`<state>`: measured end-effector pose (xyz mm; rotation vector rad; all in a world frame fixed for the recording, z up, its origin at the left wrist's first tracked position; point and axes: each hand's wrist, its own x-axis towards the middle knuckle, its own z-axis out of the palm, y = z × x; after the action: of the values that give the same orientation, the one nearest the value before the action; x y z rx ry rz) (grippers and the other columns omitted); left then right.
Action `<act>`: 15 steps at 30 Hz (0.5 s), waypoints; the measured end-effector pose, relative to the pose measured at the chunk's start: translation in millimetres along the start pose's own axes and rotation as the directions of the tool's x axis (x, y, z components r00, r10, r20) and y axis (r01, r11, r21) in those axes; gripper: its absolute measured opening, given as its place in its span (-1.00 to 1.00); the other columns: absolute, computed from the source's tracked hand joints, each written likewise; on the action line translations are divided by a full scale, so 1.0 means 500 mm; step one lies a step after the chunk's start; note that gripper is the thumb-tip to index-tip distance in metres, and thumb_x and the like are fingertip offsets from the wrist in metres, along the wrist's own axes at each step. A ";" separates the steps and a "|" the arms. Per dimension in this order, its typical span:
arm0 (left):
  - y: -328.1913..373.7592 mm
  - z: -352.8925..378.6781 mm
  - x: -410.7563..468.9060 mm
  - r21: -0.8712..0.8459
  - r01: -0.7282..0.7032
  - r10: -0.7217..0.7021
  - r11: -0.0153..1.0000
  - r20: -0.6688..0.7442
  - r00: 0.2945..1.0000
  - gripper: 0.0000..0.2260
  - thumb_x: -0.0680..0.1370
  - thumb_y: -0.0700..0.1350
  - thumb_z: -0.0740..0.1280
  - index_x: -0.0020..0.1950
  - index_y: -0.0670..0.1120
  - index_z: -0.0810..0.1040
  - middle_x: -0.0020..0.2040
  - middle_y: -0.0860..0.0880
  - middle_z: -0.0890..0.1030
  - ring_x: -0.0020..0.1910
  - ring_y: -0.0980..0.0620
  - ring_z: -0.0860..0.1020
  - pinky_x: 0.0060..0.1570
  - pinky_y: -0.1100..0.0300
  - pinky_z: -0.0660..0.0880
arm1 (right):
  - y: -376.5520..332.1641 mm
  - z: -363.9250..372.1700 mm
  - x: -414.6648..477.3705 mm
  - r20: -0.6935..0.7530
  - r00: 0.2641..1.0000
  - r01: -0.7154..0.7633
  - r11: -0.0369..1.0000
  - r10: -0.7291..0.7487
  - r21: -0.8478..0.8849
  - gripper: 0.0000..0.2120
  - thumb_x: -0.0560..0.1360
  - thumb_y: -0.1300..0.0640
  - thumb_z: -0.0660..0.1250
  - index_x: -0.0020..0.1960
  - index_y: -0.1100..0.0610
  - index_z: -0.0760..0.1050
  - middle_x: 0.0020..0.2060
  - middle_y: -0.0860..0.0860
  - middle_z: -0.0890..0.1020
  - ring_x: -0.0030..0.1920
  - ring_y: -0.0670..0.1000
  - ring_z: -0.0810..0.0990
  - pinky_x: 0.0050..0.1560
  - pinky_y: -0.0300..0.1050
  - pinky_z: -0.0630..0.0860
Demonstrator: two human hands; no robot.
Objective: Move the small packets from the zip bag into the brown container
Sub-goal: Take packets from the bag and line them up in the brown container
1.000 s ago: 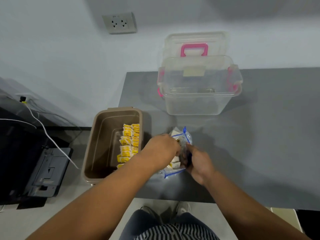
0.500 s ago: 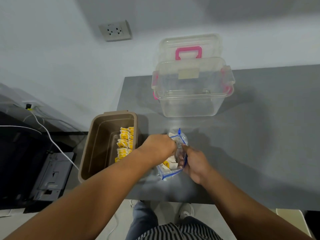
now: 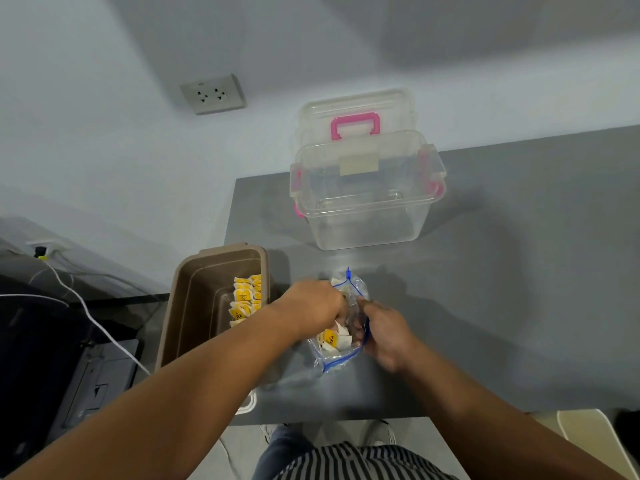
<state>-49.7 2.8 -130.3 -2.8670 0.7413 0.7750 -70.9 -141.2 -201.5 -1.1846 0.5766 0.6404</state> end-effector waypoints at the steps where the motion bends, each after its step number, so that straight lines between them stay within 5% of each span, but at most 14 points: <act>1: -0.004 -0.005 -0.001 -0.041 0.000 0.000 0.999 -0.001 1.000 -0.79 0.56 -0.08 0.34 0.16 0.09 0.66 0.06 -0.02 0.66 0.04 -0.05 0.59 -0.02 0.08 0.54 | -0.001 0.001 -0.003 -0.003 1.000 0.000 1.000 0.000 0.001 -0.70 0.67 0.16 0.22 -0.23 0.20 0.39 -0.50 0.11 0.42 -0.49 0.03 0.37 -0.38 -0.10 0.37; 6: -0.033 -0.022 -0.011 -0.261 0.009 -0.037 0.965 -0.106 0.994 -0.81 0.58 -0.08 0.36 0.19 0.04 0.62 -0.02 0.02 0.66 -0.03 0.04 0.59 0.04 0.06 0.54 | -0.009 0.003 -0.007 -0.011 1.000 0.001 1.000 -0.001 0.003 -0.64 0.67 0.16 0.20 -0.30 0.19 0.39 -0.49 0.10 0.40 -0.48 0.02 0.37 -0.36 -0.10 0.36; 15: -0.037 -0.043 -0.022 -0.632 0.015 -0.165 0.775 -0.180 0.970 -0.84 0.62 -0.16 0.31 0.13 0.00 0.63 -0.10 0.07 0.62 -0.10 0.12 0.59 0.00 0.22 0.55 | -0.023 0.002 -0.001 0.063 0.998 -0.005 0.998 0.001 0.067 -0.77 0.66 0.22 0.19 0.02 0.25 0.62 -0.21 0.13 0.68 -0.17 0.11 0.67 -0.01 0.07 0.60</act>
<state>-39.6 19.4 -107.0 -3.6144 0.3969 0.8135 -63.1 -143.0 -193.4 -1.0967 0.5428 0.6538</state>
